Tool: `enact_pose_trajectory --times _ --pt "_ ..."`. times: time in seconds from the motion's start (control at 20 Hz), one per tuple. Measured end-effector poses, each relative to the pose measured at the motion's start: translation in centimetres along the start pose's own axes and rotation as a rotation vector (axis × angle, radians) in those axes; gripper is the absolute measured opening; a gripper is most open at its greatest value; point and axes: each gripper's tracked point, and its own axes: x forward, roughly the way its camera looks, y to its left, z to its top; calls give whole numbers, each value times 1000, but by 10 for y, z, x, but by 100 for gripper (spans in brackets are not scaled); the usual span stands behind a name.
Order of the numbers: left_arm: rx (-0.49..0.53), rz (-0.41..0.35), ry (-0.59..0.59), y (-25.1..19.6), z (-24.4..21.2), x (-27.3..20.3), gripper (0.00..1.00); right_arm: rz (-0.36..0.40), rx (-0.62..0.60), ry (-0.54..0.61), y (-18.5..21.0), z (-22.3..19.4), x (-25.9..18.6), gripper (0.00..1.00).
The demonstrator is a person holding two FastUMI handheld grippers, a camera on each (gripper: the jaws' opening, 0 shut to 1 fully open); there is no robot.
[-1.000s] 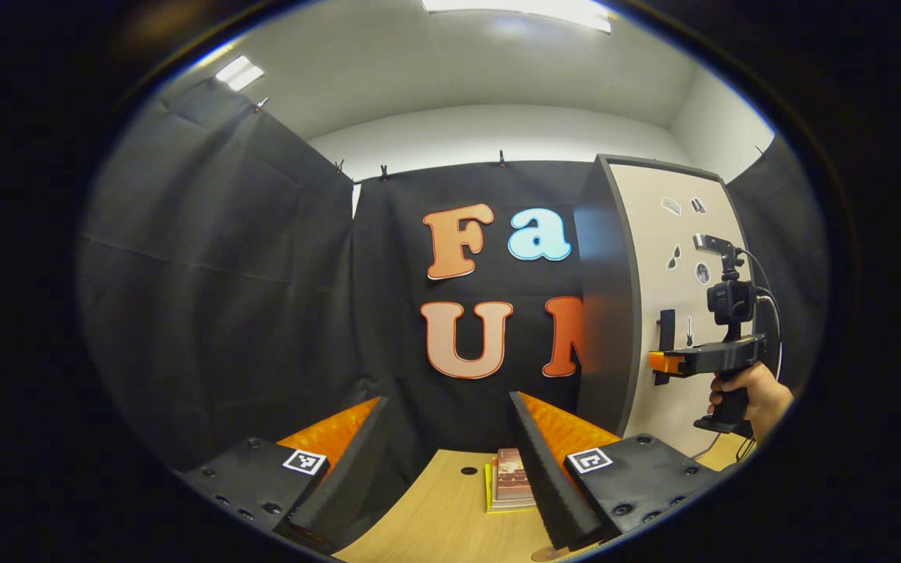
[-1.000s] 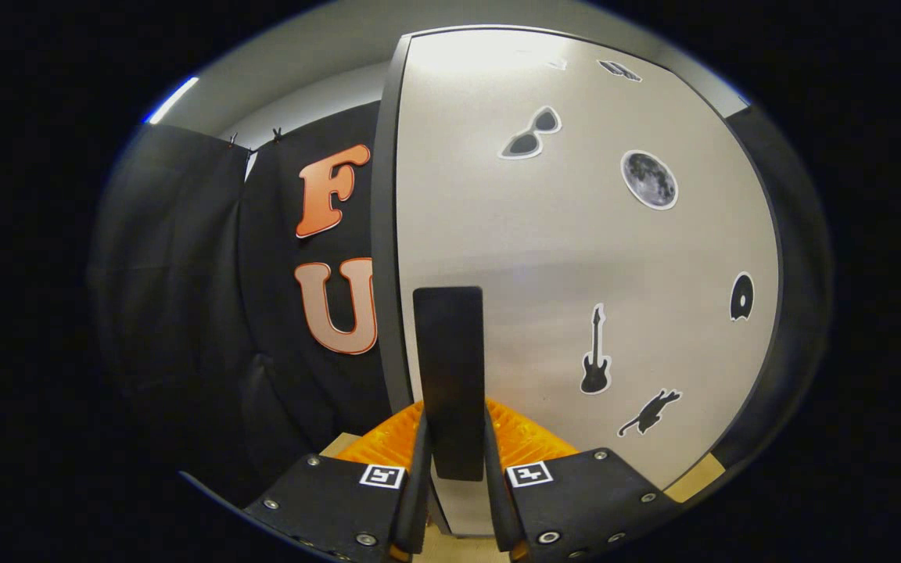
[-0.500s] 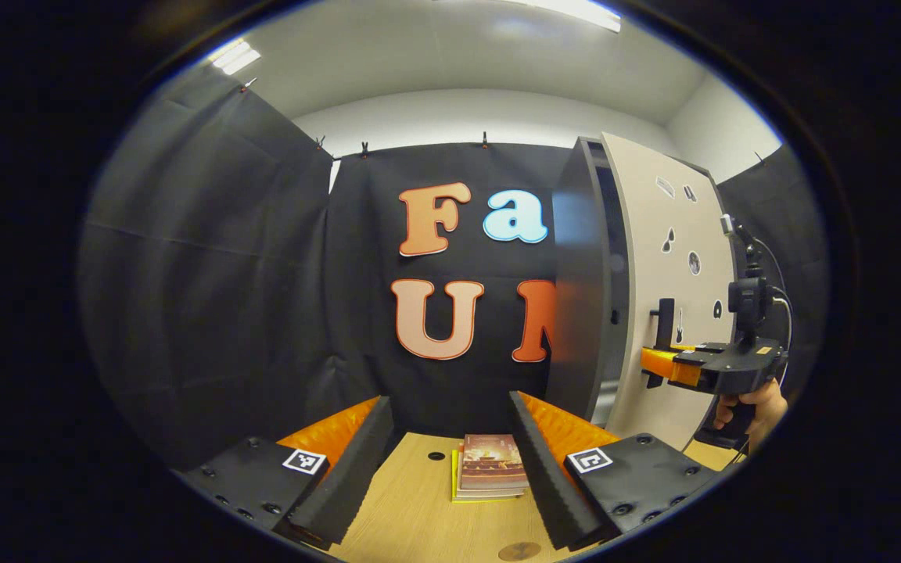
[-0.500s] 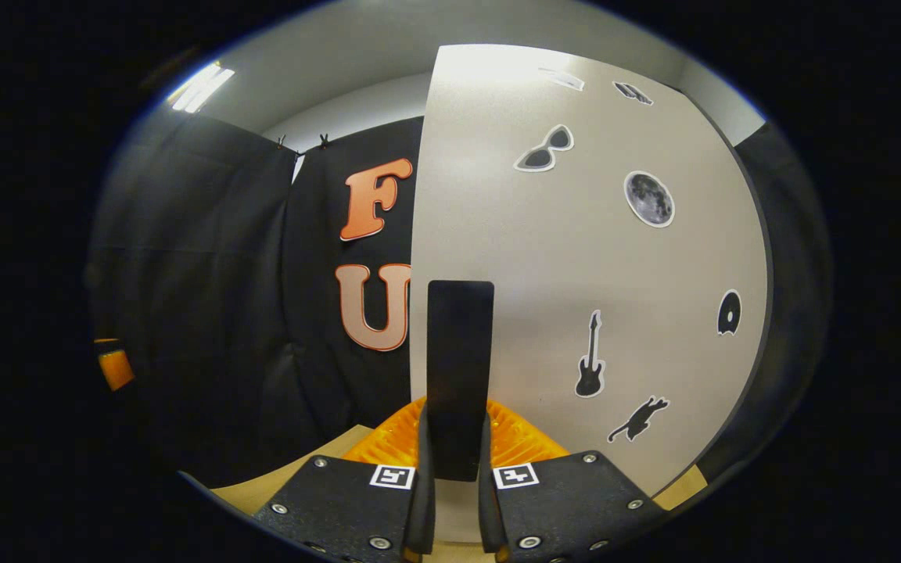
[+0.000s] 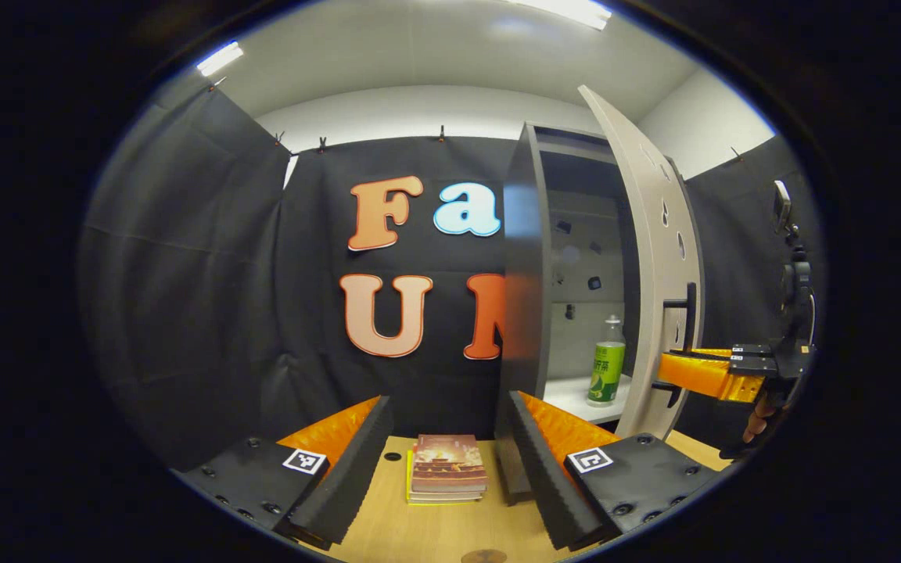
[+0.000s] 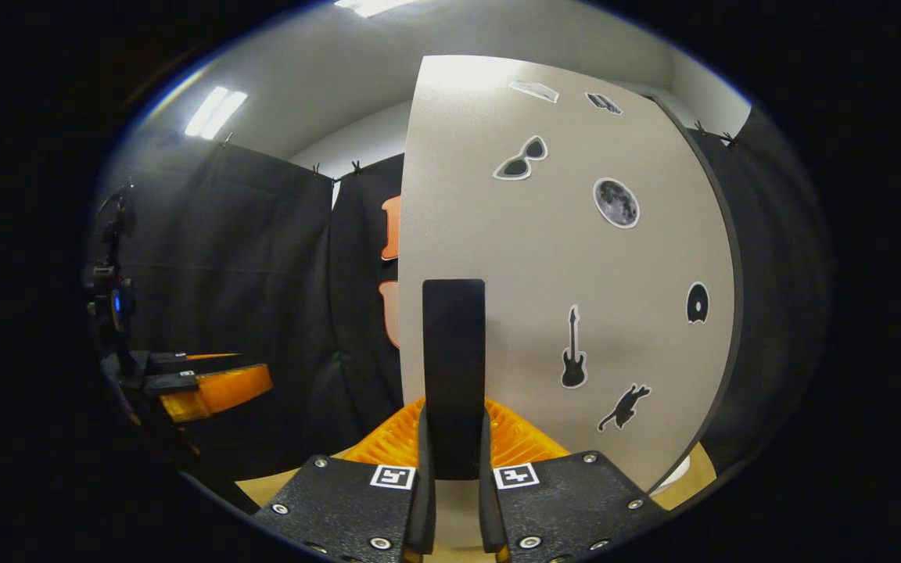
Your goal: Open the cabinet door with the right hand, grasp the bottle in the cabinet with the left hand and place it on the coaster, then close the cabinet door with the right hand.
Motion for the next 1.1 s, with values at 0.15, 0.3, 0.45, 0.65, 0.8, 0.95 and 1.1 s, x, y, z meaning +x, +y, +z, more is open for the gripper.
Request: enact_pose_trajectory --times 0.15,0.3,0.45,0.65,0.8,0.95,1.1 --pt "-2 -37 4 -24 -7 11 96 27 1 -25 -4 1 -8 22" --pt "-4 -72 3 -47 -12 21 100 47 11 -55 -8 2 -18 22" --pt "10 -109 5 -72 -20 31 93 50 34 -79 -13 4 -28 22" --pt "12 -180 26 -119 -35 50 100 53 52 -115 -21 6 -37 22" --pt "10 -240 34 -158 -47 62 93 56 43 -131 -26 7 -44 22" --pt "12 -285 37 -194 -59 75 93 67 44 -137 -31 8 -44 22" --pt "19 -312 47 -229 -70 92 96 80 38 -151 -32 10 -46 22"
